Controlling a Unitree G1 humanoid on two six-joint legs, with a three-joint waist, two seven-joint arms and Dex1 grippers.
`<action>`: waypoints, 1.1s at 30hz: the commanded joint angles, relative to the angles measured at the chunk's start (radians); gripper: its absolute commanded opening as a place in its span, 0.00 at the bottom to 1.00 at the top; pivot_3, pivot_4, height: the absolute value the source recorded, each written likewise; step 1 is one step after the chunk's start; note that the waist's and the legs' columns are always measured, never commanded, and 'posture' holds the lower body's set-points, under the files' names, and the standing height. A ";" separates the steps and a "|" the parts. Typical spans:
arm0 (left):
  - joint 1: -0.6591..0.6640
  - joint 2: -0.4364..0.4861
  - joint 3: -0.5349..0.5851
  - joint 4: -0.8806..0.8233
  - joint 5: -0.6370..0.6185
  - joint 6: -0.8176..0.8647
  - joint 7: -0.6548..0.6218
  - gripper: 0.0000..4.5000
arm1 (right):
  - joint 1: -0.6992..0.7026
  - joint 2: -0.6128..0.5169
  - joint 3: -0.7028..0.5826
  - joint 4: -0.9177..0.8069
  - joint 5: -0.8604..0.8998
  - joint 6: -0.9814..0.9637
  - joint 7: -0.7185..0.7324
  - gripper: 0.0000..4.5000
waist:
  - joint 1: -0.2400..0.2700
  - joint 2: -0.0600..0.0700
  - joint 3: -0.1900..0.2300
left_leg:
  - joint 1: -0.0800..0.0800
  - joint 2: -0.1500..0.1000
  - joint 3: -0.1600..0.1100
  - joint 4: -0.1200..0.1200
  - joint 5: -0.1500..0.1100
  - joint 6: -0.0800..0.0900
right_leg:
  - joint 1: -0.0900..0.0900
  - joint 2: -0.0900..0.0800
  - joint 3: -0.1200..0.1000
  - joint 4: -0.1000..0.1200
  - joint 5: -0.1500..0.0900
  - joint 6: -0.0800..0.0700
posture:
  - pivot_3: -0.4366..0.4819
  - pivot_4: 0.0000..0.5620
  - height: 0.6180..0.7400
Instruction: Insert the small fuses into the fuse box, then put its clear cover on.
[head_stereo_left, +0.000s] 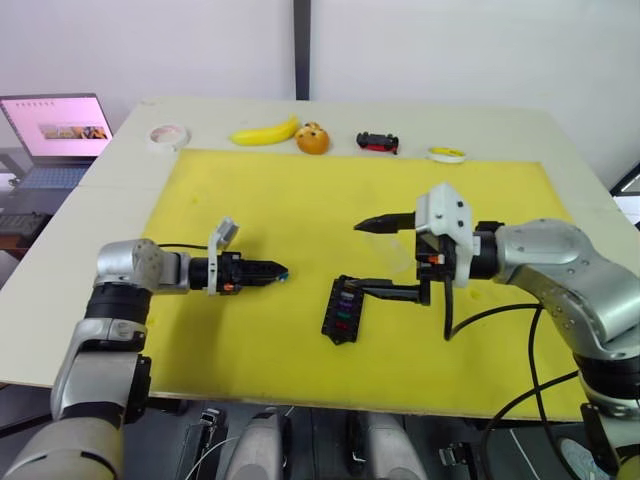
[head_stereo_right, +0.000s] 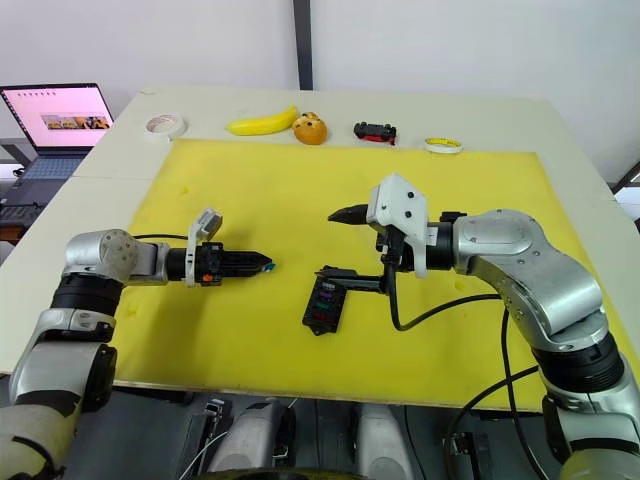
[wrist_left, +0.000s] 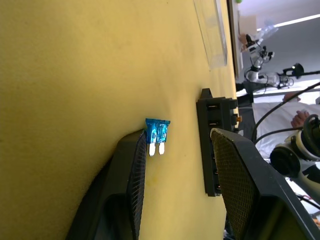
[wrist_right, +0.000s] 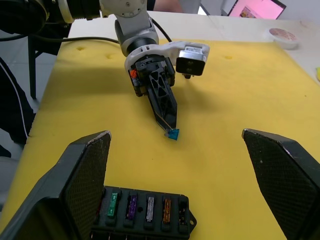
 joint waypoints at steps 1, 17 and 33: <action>0.011 -0.009 -0.031 -0.011 0.010 -0.003 -0.010 0.48 | -0.007 -0.002 -0.026 -0.039 0.015 0.000 -0.007 1.00 | 0.000 0.000 0.000 | 0.000 0.000 0.000 0.000 0.000 0.000 | 0.000 0.000 0.000 0.000 0.000 0.000 | 0.48 0.27 0.98; 0.084 0.009 -0.071 -0.050 0.058 -0.065 -0.026 0.29 | -0.013 -0.001 -0.014 -0.028 0.004 -0.009 -0.004 1.00 | -0.004 0.000 0.000 | 0.000 0.001 0.000 0.000 0.000 0.000 | 0.000 0.000 0.000 0.000 0.000 0.000 | 0.48 0.27 0.98; 0.113 0.024 -0.050 -0.044 0.090 -0.175 -0.005 0.01 | -0.024 0.006 -0.005 -0.014 0.000 -0.015 -0.001 1.00 | -0.004 0.002 -0.002 | 0.001 0.001 0.000 0.000 0.000 0.000 | 0.000 0.001 0.000 0.000 0.000 0.000 | 0.48 0.27 0.98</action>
